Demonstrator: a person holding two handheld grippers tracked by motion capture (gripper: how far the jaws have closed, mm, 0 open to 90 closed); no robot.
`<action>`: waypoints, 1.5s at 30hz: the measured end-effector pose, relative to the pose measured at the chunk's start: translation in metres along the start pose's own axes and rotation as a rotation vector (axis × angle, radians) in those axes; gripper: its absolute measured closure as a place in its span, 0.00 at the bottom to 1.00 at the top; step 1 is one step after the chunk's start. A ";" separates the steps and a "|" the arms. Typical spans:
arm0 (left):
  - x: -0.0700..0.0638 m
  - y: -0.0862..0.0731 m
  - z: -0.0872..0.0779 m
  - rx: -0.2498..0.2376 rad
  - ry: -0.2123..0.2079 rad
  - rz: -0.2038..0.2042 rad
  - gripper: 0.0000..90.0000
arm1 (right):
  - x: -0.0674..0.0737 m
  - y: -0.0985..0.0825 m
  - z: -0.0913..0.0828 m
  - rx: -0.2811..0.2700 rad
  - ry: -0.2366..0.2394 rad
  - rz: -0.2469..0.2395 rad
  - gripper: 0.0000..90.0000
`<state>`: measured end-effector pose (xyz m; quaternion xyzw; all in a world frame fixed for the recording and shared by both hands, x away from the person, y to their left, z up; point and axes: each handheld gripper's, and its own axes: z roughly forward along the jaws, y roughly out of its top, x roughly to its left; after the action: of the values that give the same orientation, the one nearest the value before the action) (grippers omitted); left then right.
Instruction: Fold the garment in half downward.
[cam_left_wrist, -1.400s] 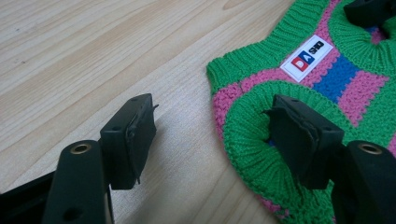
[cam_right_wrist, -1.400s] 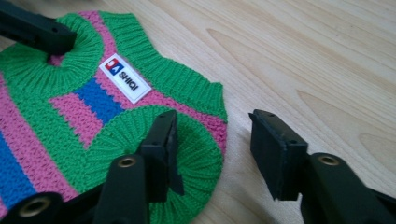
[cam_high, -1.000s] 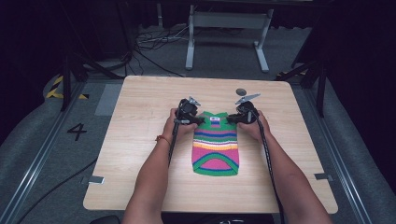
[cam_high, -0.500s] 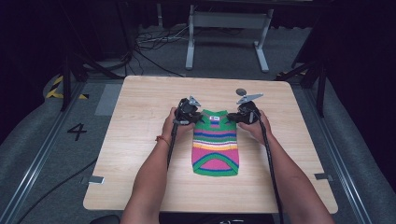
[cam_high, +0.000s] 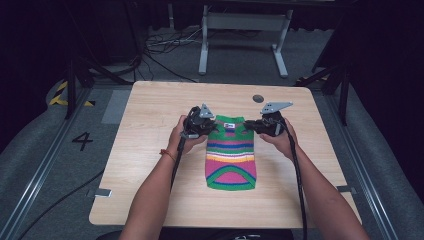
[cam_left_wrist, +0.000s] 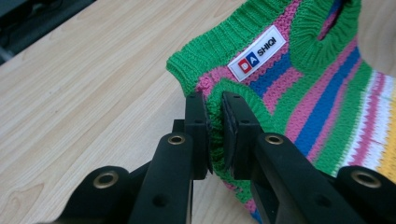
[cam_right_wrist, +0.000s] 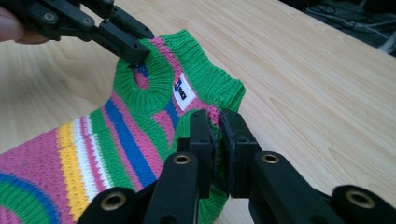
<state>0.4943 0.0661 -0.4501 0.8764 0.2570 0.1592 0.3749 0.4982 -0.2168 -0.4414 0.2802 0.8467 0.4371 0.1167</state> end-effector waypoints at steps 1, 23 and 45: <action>-0.002 -0.001 -0.003 -0.005 -0.004 0.013 0.91 | 0.002 0.000 -0.002 -0.007 0.006 -0.007 0.94; -0.050 -0.016 -0.046 -0.032 -0.058 0.252 0.90 | 0.034 -0.027 -0.041 -0.054 0.170 -0.133 0.92; -0.098 -0.053 -0.061 0.038 -0.138 0.371 0.88 | 0.088 -0.061 -0.049 0.060 0.311 -0.245 0.90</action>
<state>0.3683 0.0767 -0.4573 0.9244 0.0676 0.1604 0.3393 0.3818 -0.2276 -0.4571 0.1074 0.8950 0.4320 0.0285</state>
